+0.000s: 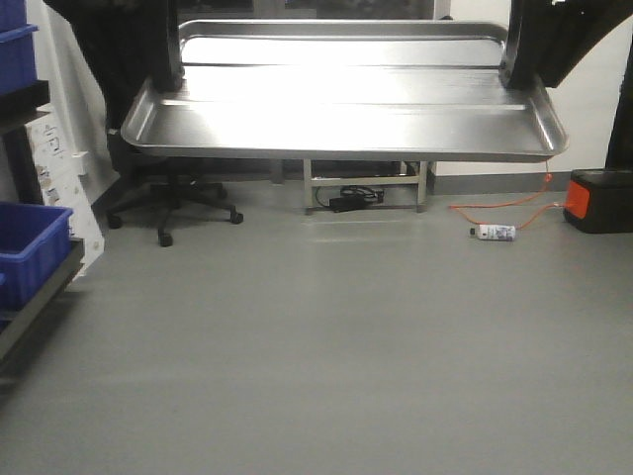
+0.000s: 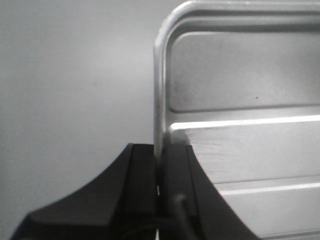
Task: Grab silver tray and place in blue box
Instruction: 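Drive the base across the room carrying the tray in both grippers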
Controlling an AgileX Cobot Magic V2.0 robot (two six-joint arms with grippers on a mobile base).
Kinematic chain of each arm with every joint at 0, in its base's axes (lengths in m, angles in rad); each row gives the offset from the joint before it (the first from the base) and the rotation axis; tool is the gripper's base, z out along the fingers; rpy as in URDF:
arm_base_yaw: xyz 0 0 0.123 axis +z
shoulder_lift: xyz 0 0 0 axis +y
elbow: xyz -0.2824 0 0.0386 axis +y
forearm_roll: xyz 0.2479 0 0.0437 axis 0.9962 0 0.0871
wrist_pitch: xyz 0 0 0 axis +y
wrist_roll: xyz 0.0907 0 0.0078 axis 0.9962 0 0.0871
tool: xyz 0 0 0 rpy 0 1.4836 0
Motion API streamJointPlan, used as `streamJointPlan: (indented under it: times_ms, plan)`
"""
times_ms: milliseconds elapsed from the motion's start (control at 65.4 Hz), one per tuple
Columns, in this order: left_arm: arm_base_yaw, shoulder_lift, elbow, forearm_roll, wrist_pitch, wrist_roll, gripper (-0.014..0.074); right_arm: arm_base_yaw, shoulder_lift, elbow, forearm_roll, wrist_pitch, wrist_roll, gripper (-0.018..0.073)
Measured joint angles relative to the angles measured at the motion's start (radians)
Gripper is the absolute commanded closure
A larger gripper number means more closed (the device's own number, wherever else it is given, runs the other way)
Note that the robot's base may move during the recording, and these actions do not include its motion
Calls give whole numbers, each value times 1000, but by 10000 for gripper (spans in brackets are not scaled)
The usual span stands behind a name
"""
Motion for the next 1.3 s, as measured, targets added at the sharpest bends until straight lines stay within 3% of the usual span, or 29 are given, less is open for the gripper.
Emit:
streamJointPlan:
  times_ms: [1299]
  plan:
    - [0,0,0,0,-2,0,701,0,0,0,0,0,0,503]
